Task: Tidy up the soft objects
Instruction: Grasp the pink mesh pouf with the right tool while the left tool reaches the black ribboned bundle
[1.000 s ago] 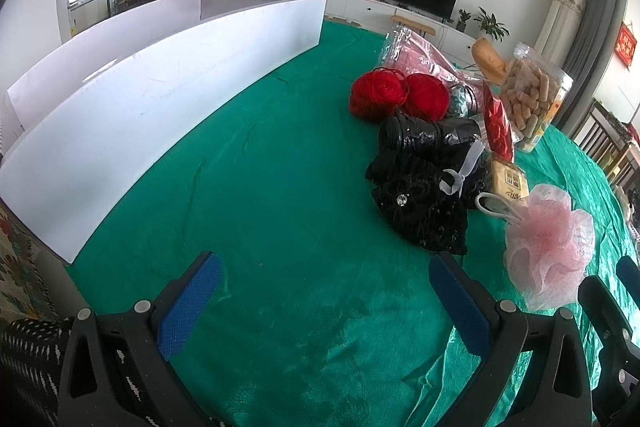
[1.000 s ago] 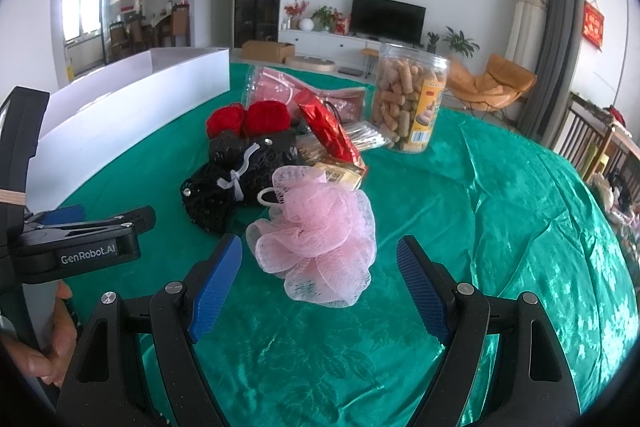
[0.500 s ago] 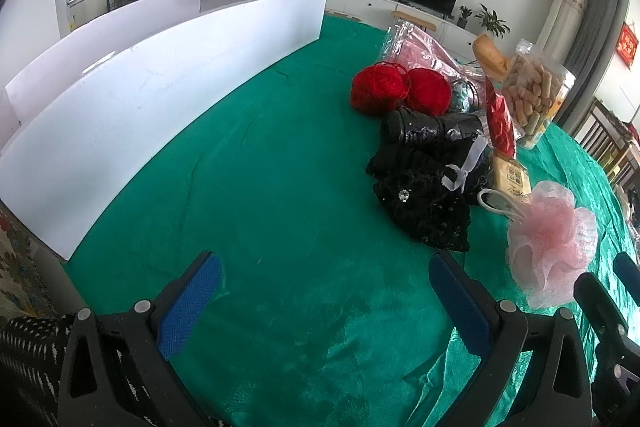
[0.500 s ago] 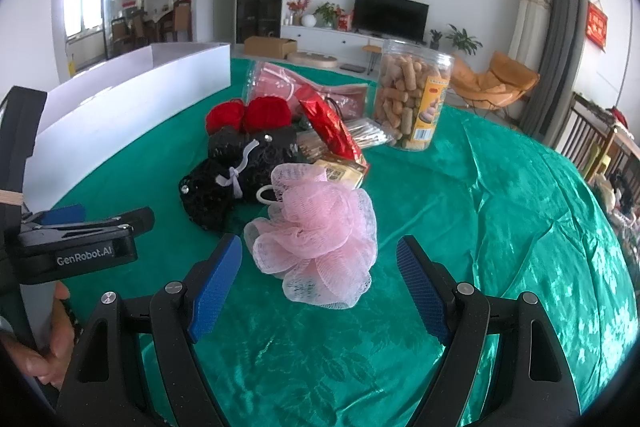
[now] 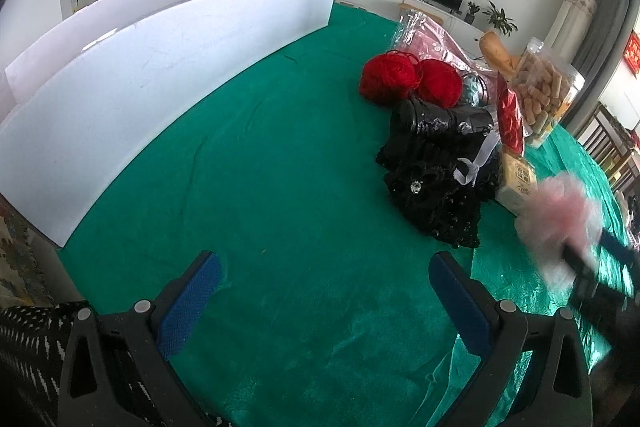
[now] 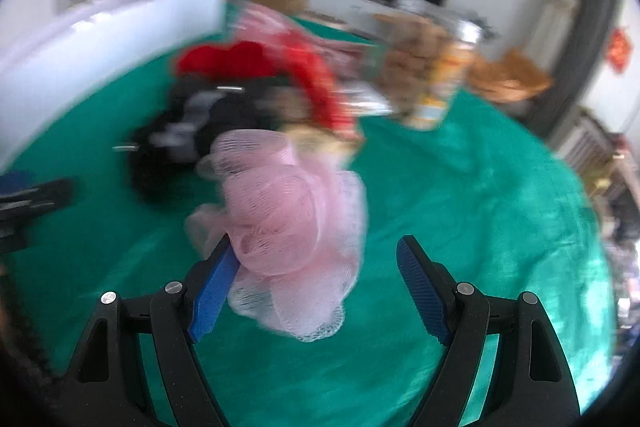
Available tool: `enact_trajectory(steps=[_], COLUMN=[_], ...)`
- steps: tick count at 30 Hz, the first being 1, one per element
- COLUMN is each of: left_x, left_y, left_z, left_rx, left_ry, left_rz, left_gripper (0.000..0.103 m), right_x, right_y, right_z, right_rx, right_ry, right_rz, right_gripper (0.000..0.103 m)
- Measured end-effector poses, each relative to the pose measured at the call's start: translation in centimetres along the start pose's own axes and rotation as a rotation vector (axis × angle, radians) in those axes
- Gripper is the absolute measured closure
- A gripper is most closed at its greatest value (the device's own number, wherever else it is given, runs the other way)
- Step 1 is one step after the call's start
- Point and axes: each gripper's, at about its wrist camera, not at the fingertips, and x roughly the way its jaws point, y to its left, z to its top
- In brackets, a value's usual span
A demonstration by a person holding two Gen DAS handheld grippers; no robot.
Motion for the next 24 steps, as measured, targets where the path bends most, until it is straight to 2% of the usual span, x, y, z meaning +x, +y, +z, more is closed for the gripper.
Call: enact_trajectory(steps=[2,3,6,9,13,16,18,22,24], left_x=[0.1,0.3,0.7,0.8,0.9,1.5,2.1,3.5,4.4], left_y=[0.1,0.2,0.2,0.2,0.1,-0.3,-1.1,-3.9,-5.3], left_z=[0.0,0.0,0.1,0.1,0.0,0.5,1.3,3.9,5.2], left_rx=[-0.005,-0.009,-0.017,-0.018,-0.008,0.005,0.047,0.247,0.3], left_ry=[0.006,0.011,0.03,0.043,0.046,0.088,0.111,0.137,0.157], left_rz=[-0.001,-0.004,-0.012,-0.021,-0.038,-0.066,-0.091,-0.106,-0.129], left_gripper=[0.0,0.0,0.0,0.0,0.0,0.0,0.0,0.0,0.0], right_x=[0.2,0.0,-0.9,-1.2,-0.8,-0.1,0.0,0.0,-0.1], right_y=[-3.3,-4.0,-4.4,-3.8,-2.9,-2.5,-2.7,-2.7,-2.5], right_z=[0.7,0.8,0.3,-1.9,-4.4,-5.3,-5.7,-6.0,-6.0], right_rx=[0.133,0.158,0.137,0.131,0.142,0.147,0.16,0.178,0.179], right_ry=[0.009,0.007,0.009,0.051,0.09,0.117,0.109,0.086,0.081], right_rz=[0.04,0.059,0.089,0.145,0.164,0.169,0.181,0.191,0.187], right_gripper=[0.021,0.021,0.021,0.021,0.021,0.021,0.021,0.02,0.019])
